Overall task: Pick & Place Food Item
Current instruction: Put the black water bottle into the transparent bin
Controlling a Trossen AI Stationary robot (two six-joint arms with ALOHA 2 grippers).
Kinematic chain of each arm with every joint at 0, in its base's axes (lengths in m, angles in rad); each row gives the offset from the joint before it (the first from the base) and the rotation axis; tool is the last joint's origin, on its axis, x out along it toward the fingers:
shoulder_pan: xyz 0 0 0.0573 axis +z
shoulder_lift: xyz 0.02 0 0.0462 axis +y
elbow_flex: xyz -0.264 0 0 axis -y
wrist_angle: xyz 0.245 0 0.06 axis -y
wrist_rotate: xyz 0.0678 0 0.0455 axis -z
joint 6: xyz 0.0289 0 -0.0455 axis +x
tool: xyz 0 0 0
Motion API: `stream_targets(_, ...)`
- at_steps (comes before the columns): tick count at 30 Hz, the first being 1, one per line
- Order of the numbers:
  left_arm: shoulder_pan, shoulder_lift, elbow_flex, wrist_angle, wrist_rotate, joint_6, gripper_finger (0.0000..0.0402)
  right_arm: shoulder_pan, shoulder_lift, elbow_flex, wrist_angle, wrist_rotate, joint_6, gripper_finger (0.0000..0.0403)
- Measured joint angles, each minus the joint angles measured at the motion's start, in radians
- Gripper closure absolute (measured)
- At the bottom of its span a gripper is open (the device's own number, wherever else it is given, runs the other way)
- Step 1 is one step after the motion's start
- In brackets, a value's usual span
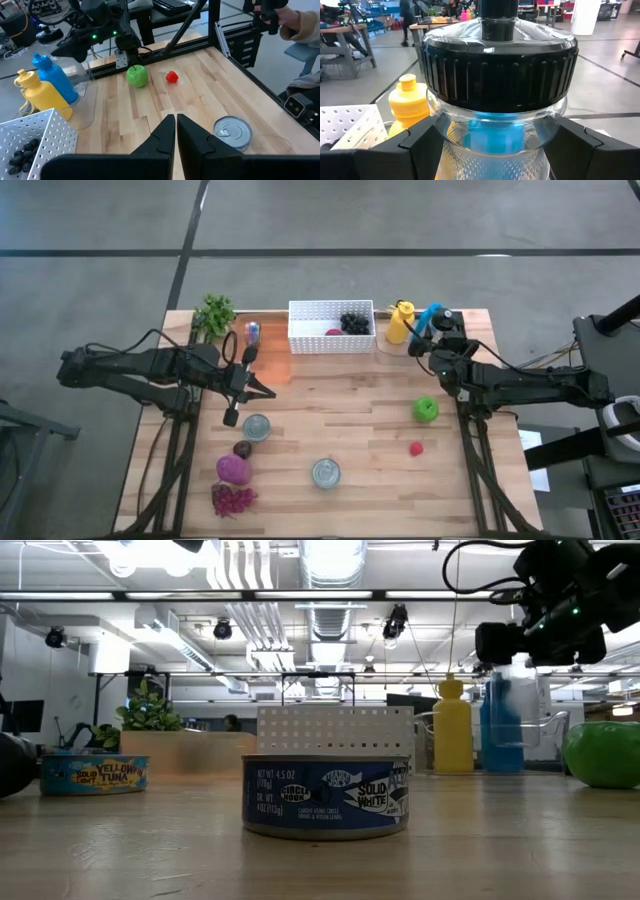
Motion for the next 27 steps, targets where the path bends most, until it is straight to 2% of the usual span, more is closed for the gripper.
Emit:
stream_targets(6,0.000,0.000,0.000,0.000,0.000,0.000,0.0378,-0.035,0.023,0.000,-0.016,-0.074,0.073,0.0117)
stream_targets(14,0.001,0.000,0.000,0.000,0.000,0.000,0.0378,-0.064,0.043,0.000,-0.038,-0.100,0.099,0.0119)
stream_targets(27,0.000,0.000,0.000,0.000,0.000,0.000,0.0378,-0.068,0.042,0.000,-0.067,-0.106,0.095,0.0074)
